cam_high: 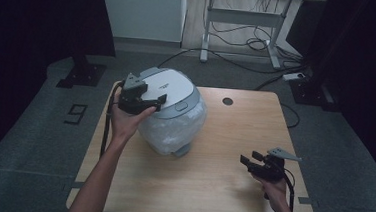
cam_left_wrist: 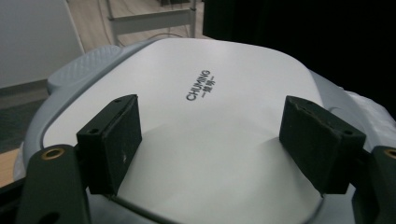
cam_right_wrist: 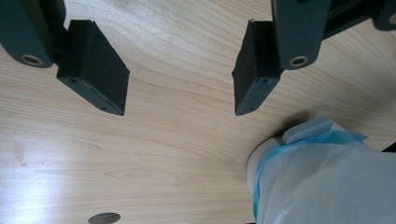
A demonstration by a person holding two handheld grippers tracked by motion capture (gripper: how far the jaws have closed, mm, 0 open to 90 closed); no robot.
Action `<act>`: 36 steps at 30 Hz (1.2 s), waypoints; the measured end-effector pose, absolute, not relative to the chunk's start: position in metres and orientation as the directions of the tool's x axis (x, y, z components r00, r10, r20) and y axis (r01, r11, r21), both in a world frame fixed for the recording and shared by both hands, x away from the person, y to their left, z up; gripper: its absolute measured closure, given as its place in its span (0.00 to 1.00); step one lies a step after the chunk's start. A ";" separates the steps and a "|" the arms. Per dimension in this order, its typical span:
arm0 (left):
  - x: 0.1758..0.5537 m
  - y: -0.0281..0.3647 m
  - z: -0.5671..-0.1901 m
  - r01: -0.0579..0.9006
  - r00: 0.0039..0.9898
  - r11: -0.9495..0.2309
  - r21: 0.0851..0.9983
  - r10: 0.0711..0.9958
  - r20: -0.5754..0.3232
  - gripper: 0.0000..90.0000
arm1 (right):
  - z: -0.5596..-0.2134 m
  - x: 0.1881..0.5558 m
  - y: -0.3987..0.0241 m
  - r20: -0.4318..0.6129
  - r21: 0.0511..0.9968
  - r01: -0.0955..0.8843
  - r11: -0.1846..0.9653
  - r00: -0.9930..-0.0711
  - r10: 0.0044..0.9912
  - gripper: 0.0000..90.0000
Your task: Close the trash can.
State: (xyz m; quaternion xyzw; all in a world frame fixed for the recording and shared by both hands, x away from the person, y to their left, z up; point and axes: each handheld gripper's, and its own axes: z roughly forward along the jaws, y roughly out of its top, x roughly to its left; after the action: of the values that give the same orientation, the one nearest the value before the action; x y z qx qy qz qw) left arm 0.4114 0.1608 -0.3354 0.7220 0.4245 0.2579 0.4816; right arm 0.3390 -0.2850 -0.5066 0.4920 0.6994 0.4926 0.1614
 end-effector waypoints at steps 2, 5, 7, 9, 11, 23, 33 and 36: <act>0.413 0.159 -0.336 0.363 0.488 -0.170 0.916 0.872 -0.032 0.25 | -0.507 0.339 -0.285 0.259 0.846 0.532 0.032 -0.464 0.847 0.39; 0.414 0.156 -0.337 0.359 0.471 -0.165 0.919 0.882 -0.026 0.25 | -0.507 0.339 -0.286 0.260 0.847 0.531 0.028 -0.460 0.849 0.39; 0.414 0.154 -0.336 0.362 0.464 -0.169 0.917 0.886 -0.020 0.26 | -0.507 0.339 -0.286 0.261 0.847 0.531 0.027 -0.460 0.849 0.39; 0.414 0.150 -0.335 0.363 0.465 -0.179 0.914 0.885 -0.012 0.27 | -0.507 0.339 -0.286 0.260 0.846 0.532 0.029 -0.461 0.848 0.39; 0.415 0.145 -0.333 0.370 0.476 -0.190 0.909 0.879 -0.011 0.27 | -0.508 0.339 -0.285 0.261 0.843 0.537 0.033 -0.462 0.847 0.39; 0.417 0.126 -0.331 0.380 0.480 -0.249 0.891 0.877 0.041 0.32 | -0.507 0.339 -0.287 0.261 0.842 0.539 0.034 -0.461 0.848 0.39; 0.409 0.142 -0.329 0.359 0.530 -0.169 0.918 0.846 -0.052 0.31 | -0.507 0.340 -0.290 0.267 0.841 0.540 0.026 -0.456 0.849 0.39; 0.396 0.153 -0.326 0.342 0.552 -0.135 0.930 0.830 -0.082 0.29 | -0.507 0.340 -0.291 0.267 0.841 0.541 0.024 -0.453 0.851 0.39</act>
State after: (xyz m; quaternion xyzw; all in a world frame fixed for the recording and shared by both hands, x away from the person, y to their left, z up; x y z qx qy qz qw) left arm 0.3957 0.1530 -0.3260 0.7151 0.4096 0.2371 0.5144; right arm 0.3398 -0.2915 -0.5068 0.4984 0.6978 0.4894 0.1584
